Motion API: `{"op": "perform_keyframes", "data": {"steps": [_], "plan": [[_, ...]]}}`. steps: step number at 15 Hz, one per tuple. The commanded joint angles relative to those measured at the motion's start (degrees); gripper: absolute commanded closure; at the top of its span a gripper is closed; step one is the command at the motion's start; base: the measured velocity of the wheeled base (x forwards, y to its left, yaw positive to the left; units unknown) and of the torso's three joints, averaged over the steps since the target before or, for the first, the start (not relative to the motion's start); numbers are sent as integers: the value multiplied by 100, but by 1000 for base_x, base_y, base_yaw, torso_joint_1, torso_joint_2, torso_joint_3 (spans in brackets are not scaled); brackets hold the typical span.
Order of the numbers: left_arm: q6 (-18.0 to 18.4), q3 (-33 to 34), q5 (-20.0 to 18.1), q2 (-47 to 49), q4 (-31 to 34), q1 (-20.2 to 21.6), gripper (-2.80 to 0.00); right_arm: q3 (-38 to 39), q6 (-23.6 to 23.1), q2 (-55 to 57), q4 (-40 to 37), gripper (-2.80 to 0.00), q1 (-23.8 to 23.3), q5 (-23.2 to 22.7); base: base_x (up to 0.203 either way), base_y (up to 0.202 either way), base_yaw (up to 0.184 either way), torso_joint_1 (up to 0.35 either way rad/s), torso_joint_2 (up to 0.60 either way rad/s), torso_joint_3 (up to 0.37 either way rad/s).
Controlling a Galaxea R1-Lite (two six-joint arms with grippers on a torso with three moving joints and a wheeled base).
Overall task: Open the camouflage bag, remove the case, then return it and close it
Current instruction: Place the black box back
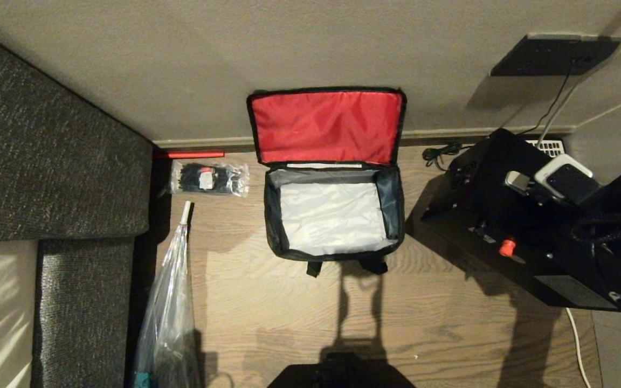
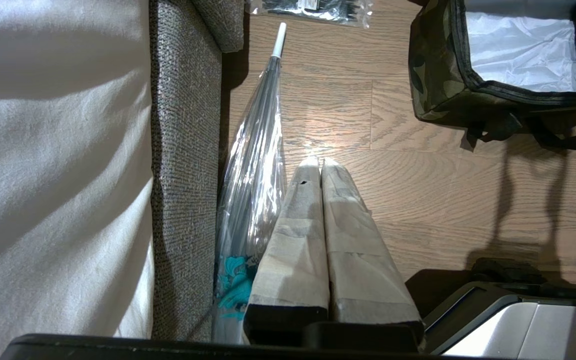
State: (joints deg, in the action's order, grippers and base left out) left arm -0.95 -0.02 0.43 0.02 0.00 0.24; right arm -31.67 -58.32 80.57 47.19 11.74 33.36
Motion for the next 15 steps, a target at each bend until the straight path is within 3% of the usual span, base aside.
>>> {"op": "perform_keyframes", "data": {"steps": [1, 7, 10, 15], "plan": [[-2, 20, 1, -11, 0, 2, 0, -270, 55, -620, -261, 0, 540, 23, 0, 0, 0, 0, 0, 0], [-2, 20, 1, -11, 0, 2, 0, -964, 454, -108, -332, 0, 1941, 126, 0, 0, 0, 0, 0, 0], [-2, 20, 1, -11, 0, 2, 0, -1350, 943, 397, -487, 0, 2603, 127, 0, 0, 0, 0, 0, 0], [-2, 20, 1, -11, 0, 2, 0, -2470, 1264, 1047, -1309, 0, 3059, -118, 0, 0, 0, 0, 0, 0]]}}
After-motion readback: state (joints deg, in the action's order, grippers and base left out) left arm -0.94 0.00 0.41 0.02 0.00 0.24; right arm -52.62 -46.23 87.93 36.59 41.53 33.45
